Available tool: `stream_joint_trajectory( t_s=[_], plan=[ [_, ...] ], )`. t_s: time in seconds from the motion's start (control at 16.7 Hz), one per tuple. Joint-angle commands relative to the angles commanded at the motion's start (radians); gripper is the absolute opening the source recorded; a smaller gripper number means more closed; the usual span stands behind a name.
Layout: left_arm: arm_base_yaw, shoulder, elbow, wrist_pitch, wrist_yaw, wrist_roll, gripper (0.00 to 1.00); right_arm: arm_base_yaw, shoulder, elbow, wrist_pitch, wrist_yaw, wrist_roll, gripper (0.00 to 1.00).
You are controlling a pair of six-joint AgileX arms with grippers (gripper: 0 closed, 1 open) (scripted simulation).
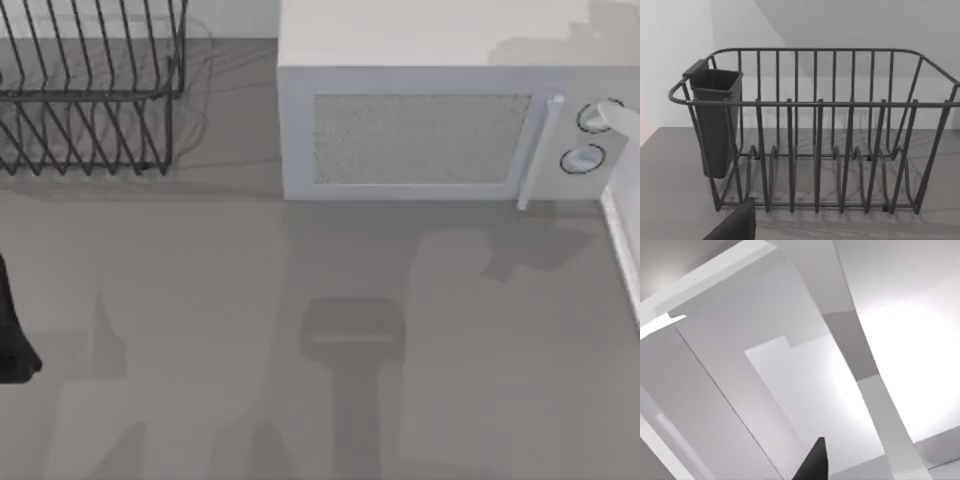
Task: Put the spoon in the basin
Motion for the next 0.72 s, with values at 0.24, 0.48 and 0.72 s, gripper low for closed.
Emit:
stream_joint_trajectory(
  t_s=[0.24, 0.48, 0.72],
  plan=[
    [0.000, 0.000, 0.000, 0.000, 0.000, 0.000, 1.00, -0.014, 0.206, 0.310, -0.076, -0.001, 0.008, 0.00],
    [0.000, 0.000, 0.000, 0.000, 0.000, 0.000, 1.00, -0.022, 0.303, 0.456, -0.106, -0.002, 0.017, 0.00],
    [0.000, 0.000, 0.000, 0.000, 0.000, 0.000, 1.00, -0.023, 0.311, 0.467, -0.107, -0.002, 0.018, 0.00]
  ],
)
